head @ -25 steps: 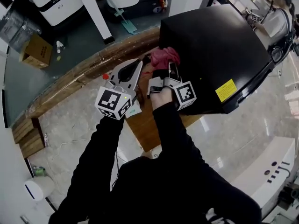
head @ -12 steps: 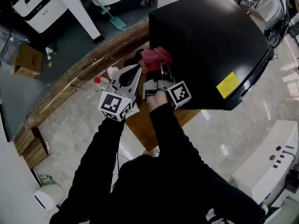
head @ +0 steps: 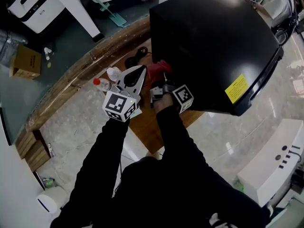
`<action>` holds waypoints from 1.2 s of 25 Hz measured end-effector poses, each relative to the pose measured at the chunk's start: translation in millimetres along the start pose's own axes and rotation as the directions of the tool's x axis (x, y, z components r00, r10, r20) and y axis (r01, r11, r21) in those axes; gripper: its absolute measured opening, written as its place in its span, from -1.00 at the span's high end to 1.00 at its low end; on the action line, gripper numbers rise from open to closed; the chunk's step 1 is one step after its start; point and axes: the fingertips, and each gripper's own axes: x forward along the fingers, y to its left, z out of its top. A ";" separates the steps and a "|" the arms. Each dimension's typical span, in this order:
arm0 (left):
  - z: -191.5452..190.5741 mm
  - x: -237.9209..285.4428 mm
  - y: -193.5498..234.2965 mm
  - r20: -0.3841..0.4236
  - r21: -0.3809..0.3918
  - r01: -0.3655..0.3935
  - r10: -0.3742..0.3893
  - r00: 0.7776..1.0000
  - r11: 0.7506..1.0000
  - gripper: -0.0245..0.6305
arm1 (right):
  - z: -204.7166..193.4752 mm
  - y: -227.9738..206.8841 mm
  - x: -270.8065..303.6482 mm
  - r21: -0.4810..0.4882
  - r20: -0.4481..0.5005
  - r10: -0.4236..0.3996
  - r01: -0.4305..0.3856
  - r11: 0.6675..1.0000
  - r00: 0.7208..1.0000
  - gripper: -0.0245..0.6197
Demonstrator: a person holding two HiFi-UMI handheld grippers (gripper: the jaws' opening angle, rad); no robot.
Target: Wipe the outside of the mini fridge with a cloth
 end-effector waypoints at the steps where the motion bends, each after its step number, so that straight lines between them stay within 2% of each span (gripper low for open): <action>1: -7.1 3.0 -1.1 -0.012 -0.004 0.003 -0.003 1.000 1.000 0.91 | 1.1 -6.1 -0.1 -0.001 -0.002 -0.006 0.006 1.000 1.000 0.88; 9: -53.7 14.0 -12.2 -0.085 -0.035 0.017 -0.020 0.996 0.999 0.91 | 13.8 -77.4 -2.8 0.000 0.007 -0.112 0.112 0.994 0.994 0.88; 19: -78.0 4.0 -16.5 -0.142 -0.058 0.004 -0.012 0.990 0.998 0.91 | 22.1 -132.6 -8.6 -0.060 -0.035 -0.204 0.201 0.978 0.978 0.88; 24: -63.8 -5.9 -19.3 -0.121 -0.059 -0.001 -0.006 0.993 0.998 0.91 | 13.7 -98.7 -23.3 -0.120 -0.079 -0.162 0.152 0.981 0.984 0.88; 30: -12.4 -30.6 -40.5 -0.064 -0.048 0.008 -0.011 0.998 0.999 0.91 | -19.4 0.0 -62.2 -0.181 -0.182 -0.037 0.004 0.983 0.983 0.88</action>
